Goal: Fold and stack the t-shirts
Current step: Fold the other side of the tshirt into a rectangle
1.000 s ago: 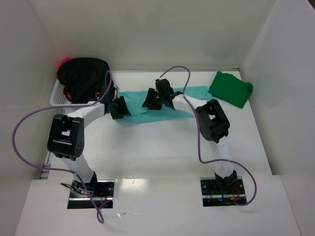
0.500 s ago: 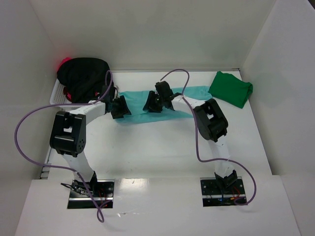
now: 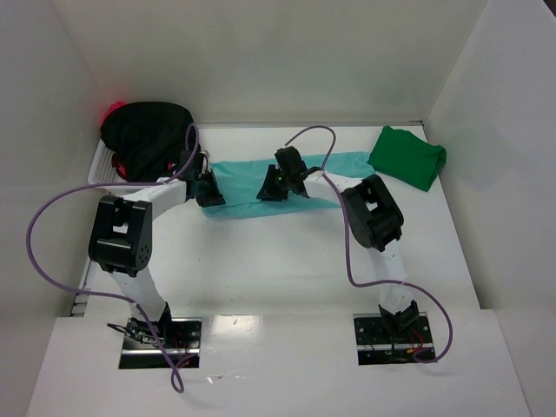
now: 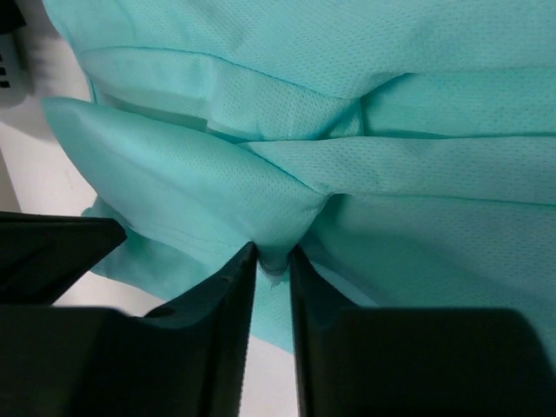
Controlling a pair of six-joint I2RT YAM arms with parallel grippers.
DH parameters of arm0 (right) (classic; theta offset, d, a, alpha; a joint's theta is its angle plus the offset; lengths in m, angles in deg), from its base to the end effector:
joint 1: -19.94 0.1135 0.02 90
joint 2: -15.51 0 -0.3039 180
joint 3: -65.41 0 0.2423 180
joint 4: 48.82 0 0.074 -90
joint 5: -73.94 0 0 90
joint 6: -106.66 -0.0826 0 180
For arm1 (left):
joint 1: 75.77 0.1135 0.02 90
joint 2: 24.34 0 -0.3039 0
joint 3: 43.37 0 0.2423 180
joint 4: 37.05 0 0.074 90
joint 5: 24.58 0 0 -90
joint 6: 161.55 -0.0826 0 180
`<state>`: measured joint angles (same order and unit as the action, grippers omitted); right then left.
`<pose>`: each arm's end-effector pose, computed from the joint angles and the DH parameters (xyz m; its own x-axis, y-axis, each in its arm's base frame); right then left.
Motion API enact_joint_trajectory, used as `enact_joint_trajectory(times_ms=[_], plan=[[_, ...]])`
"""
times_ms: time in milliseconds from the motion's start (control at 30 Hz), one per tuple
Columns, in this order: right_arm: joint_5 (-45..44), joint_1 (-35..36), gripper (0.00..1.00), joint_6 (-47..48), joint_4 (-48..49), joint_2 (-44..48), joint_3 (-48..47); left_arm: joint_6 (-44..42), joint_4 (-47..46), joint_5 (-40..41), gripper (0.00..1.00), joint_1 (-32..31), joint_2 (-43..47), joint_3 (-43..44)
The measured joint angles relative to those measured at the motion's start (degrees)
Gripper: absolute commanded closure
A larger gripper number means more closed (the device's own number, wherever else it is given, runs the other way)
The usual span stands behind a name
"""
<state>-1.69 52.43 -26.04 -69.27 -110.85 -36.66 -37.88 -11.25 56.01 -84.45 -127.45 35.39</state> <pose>0.4364 0.3022 0.1502 -0.8901 0.2120 -0.4035 -0.0891 0.7873 0.6101 0.4026 -0.0751 0.1902 -0.7716 -0.4355 -0.4637 -0.2107 0.8627 -0.4597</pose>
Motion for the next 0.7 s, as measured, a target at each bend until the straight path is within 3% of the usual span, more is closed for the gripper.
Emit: enact_joint_trajectory(times_ms=[67, 533, 567, 700], plan=[[-0.02, 0.0, 0.84, -0.09, 0.2, 0.0, 0.0, 0.02, -0.02, 0.18, 1.0, 0.0, 0.0, 0.0], [-0.93, 0.0, 0.84, 0.47, -1.05, -0.11, -7.8, -0.31, 0.09, 0.36, 0.99, 0.67, -1.68, 8.69], [-1.12, 0.0, 0.84, 0.55, -1.14, -0.12, -8.67, -0.39, 0.18, 0.34, 0.95, 0.68, -2.11, 9.64], [-1.78, -0.02, 0.84, 0.82, -1.31, -0.62, -12.44, -0.79, 0.47, 0.15, 0.55, 0.68, -2.7, 11.24]])
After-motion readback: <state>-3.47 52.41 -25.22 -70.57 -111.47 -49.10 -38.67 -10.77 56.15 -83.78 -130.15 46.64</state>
